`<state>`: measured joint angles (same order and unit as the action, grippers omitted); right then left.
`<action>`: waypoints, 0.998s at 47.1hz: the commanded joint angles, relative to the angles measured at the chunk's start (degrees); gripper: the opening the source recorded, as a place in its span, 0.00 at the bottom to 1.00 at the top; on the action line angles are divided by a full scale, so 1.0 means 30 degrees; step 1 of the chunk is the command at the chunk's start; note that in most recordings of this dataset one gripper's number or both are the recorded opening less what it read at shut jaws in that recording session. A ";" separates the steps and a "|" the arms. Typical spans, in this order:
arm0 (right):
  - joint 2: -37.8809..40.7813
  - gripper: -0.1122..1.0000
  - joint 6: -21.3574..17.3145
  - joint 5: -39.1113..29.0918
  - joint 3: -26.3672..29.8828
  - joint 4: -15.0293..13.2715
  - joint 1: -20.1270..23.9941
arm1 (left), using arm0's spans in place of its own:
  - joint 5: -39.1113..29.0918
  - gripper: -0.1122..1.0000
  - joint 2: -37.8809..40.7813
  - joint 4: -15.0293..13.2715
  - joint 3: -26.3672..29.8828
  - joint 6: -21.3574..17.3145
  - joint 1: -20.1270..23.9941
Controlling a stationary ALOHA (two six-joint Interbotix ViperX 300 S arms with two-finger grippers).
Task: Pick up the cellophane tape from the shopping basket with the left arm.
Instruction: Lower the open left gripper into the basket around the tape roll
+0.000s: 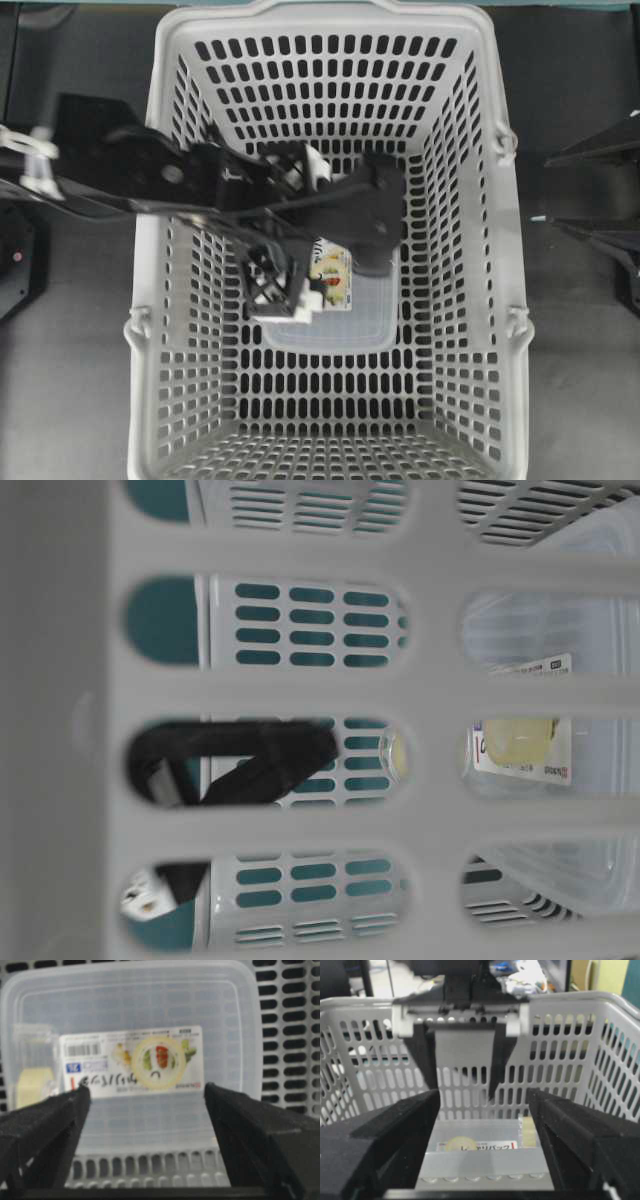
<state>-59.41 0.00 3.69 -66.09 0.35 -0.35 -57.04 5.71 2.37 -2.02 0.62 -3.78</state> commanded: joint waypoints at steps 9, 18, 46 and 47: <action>0.0146 0.73 0.0000 0.0088 0.0410 0.0029 0.0000 | -0.0264 0.91 0.1699 0.0059 0.0791 0.0117 -0.0293; 0.0146 0.73 0.0000 0.0088 0.0410 0.0029 0.0000 | -0.0264 0.91 0.2285 0.0059 0.0762 0.0059 -0.0146; 0.0146 0.72 -0.0029 0.0088 0.0264 0.0029 0.0000 | 0.0527 0.91 0.3486 0.0059 0.0439 -0.0088 -0.0176; 0.0146 0.72 0.0000 0.0088 0.0264 0.0029 0.0000 | 0.0527 0.90 0.3486 0.0059 0.0410 -0.0117 -0.0205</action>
<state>-59.41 0.00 3.69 -66.09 0.35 -0.35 -55.63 16.61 2.37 -0.79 0.53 -4.13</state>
